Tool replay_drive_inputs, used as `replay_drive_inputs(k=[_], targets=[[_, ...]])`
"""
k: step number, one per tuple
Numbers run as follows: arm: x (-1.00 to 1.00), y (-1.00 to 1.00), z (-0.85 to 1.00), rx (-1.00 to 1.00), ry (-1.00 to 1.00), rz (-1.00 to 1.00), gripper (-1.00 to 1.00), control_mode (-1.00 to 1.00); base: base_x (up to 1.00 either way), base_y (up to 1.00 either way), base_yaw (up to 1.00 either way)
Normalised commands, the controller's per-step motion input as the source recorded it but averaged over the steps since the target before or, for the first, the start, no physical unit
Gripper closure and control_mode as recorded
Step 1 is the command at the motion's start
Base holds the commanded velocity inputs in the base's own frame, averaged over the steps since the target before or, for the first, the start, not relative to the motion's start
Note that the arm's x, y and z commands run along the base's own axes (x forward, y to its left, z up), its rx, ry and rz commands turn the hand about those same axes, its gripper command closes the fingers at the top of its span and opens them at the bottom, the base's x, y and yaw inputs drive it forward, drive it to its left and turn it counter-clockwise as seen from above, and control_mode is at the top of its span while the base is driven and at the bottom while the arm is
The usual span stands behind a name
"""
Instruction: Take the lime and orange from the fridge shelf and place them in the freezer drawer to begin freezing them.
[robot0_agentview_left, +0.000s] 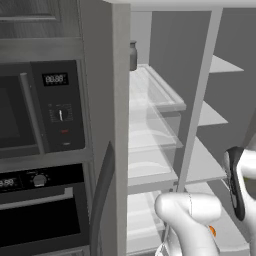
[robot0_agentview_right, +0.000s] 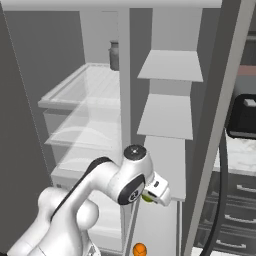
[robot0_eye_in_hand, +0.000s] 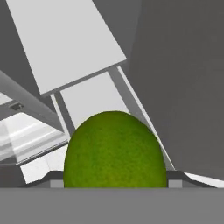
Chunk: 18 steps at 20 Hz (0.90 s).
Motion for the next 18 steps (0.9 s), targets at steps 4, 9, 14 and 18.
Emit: replay_drive_inputs(k=[4, 9, 14, 18], targets=[[0.34, -0.04, -0.99, 0.06, 0.07, 0.0, 1.0, -1.0, 0.0, 0.0, 0.0], [0.41, -0.08, -0.99, 0.08, 0.01, 0.0, 1.0, -1.0, 0.0, 0.0, 0.0], [0.34, -0.1, -0.86, 0.02, 0.0, 0.0, 1.0, -1.0, 0.0, 0.0, 0.0], [0.45, -0.12, -0.69, 0.0, 0.09, 0.0, 1.0, -1.0, 0.0, 0.0, 0.0]])
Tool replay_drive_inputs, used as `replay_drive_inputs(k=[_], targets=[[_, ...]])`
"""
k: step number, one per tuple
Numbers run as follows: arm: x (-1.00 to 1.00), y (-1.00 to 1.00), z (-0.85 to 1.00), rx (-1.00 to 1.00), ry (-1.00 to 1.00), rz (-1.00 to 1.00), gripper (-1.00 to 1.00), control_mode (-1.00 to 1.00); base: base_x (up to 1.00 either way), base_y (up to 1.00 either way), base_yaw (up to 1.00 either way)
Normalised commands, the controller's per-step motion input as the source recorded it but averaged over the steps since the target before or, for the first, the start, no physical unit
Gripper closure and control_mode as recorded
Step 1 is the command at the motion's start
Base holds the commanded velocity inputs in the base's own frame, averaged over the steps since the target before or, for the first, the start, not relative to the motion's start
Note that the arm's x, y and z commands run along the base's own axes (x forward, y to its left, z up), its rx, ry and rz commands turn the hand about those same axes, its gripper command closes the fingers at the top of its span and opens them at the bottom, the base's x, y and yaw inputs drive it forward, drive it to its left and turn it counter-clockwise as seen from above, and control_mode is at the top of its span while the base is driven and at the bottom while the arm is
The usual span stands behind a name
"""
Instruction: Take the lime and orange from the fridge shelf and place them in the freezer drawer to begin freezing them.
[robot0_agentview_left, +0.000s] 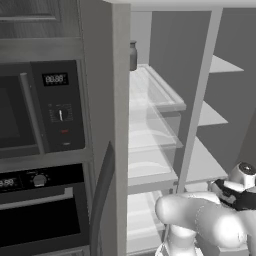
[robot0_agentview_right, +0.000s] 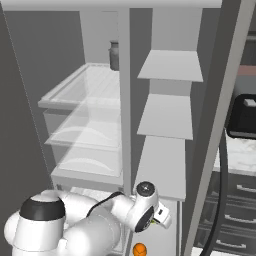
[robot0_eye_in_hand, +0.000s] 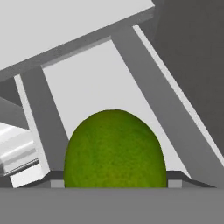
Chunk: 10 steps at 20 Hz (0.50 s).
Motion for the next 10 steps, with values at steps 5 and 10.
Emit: replay_drive_inputs(k=[5, 10], targets=[[0.47, -0.11, -0.77, 0.0, 0.07, 0.0, 1.0, -1.0, 0.0, 0.0, 0.0], [0.37, -0.09, -0.55, 0.01, 0.05, 0.0, 1.0, -1.0, 0.0, 0.0, 0.0]])
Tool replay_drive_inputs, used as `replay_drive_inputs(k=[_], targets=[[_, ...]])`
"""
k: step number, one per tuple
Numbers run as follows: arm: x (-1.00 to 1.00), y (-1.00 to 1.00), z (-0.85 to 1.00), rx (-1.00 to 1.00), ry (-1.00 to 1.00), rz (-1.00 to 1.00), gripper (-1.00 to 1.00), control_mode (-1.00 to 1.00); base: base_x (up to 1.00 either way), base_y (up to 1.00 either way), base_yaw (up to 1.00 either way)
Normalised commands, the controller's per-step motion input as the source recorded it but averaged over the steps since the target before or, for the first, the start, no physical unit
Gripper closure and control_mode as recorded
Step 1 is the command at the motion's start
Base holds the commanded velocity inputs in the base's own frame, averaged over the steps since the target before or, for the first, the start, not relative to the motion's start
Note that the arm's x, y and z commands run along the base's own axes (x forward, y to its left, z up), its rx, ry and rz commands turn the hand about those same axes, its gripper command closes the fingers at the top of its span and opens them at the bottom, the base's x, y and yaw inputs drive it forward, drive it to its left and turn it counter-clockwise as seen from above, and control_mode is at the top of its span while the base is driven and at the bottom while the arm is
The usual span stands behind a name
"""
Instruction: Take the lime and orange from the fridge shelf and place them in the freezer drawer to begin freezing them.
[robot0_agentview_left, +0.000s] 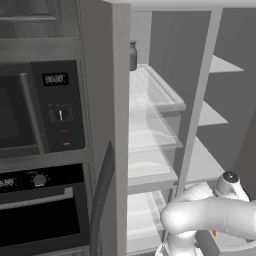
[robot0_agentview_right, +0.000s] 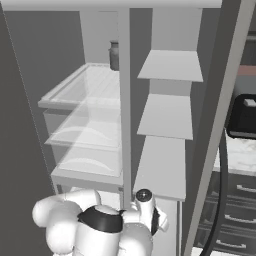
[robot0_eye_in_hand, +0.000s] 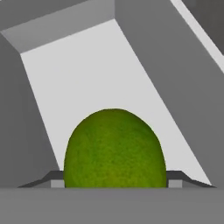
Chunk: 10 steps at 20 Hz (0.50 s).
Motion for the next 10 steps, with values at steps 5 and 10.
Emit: replay_drive_inputs(k=[5, 10], targets=[[0.32, -0.13, -0.51, 0.07, 0.08, 0.0, 1.0, -1.0, 0.0, 0.0, 0.0], [0.21, -0.2, -0.46, 0.11, 0.06, 0.02, 1.0, -1.0, 0.0, 0.0, 0.0]])
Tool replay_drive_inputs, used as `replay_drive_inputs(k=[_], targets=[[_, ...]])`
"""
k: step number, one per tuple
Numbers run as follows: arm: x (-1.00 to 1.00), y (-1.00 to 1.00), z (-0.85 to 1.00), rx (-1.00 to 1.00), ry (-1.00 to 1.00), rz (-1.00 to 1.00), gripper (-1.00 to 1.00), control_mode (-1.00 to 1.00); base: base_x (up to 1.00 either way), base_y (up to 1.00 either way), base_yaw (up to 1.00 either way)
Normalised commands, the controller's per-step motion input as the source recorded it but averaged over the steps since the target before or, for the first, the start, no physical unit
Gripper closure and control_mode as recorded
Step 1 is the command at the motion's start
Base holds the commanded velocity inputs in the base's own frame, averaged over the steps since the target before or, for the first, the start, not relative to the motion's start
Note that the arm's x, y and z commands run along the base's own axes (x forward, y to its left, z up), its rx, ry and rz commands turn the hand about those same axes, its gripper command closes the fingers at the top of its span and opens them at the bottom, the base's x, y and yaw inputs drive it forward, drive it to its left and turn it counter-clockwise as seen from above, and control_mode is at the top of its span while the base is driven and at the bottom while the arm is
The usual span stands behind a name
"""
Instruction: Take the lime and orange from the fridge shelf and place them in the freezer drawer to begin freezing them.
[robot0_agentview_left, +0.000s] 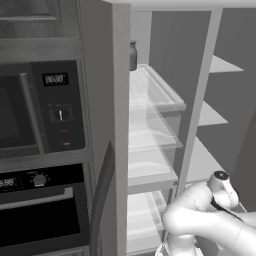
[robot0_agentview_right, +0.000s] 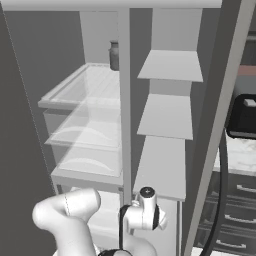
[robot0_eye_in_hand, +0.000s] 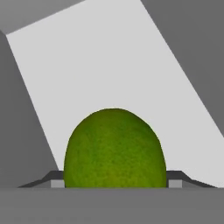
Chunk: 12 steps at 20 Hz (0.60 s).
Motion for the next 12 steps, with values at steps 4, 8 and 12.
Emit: replay_drive_inputs(k=[4, 8, 12], targets=[[0.19, -0.28, -0.59, 0.11, 0.06, 0.03, 1.0, -1.0, 0.0, 0.0, 0.0], [0.06, -0.19, -0.89, 0.03, 0.03, 0.01, 1.0, -1.0, 0.0, 0.0, 0.0], [0.0, -0.01, -0.86, 0.0, 0.05, 0.0, 1.0, -1.0, 0.0, 0.0, 0.0]])
